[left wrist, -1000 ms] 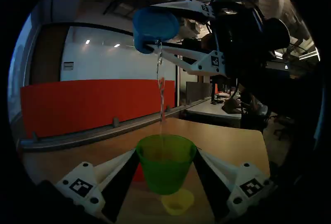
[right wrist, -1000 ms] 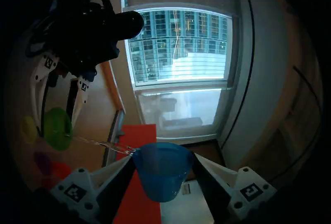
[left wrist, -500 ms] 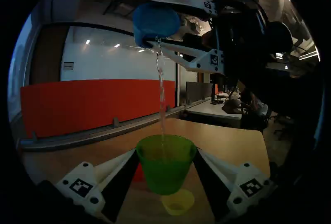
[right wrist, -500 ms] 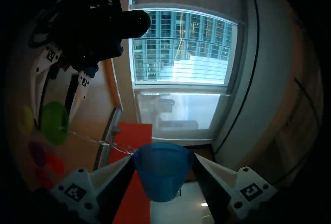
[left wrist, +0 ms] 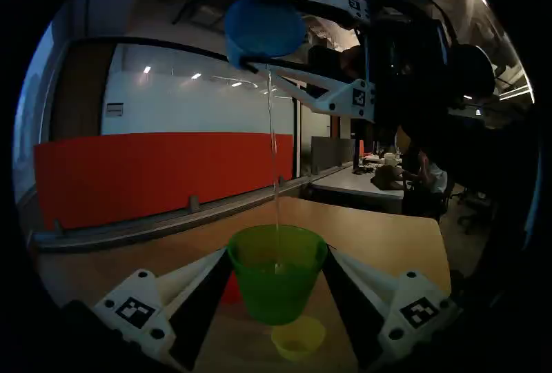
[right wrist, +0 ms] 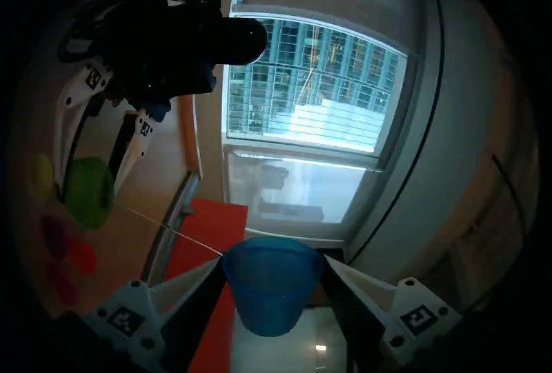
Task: Pour water
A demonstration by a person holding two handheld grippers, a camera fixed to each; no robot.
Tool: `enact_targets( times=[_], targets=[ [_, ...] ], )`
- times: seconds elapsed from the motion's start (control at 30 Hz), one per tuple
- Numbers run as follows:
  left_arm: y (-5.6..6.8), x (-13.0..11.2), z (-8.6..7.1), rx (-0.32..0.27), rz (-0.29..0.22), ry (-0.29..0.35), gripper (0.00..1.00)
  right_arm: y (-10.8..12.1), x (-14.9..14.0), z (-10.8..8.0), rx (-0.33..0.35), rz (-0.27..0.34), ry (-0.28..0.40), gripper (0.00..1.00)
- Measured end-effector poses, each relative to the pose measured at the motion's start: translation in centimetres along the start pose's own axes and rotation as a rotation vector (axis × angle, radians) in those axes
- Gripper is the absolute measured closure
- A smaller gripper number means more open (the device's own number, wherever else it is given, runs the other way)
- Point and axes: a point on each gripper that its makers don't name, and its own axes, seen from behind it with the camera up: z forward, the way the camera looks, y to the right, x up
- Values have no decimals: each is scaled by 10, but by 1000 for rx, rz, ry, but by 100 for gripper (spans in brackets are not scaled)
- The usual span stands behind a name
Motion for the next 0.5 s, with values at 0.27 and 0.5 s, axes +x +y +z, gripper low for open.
enact_targets(
  times=[0.27,0.5],
  targets=[
    [0,2,0,0,-3,4,12,1,2,-1,-7,0,6,7],
    [0,2,1,2,1,4,12,0,-1,-4,-12,98,5,6]
  ],
)
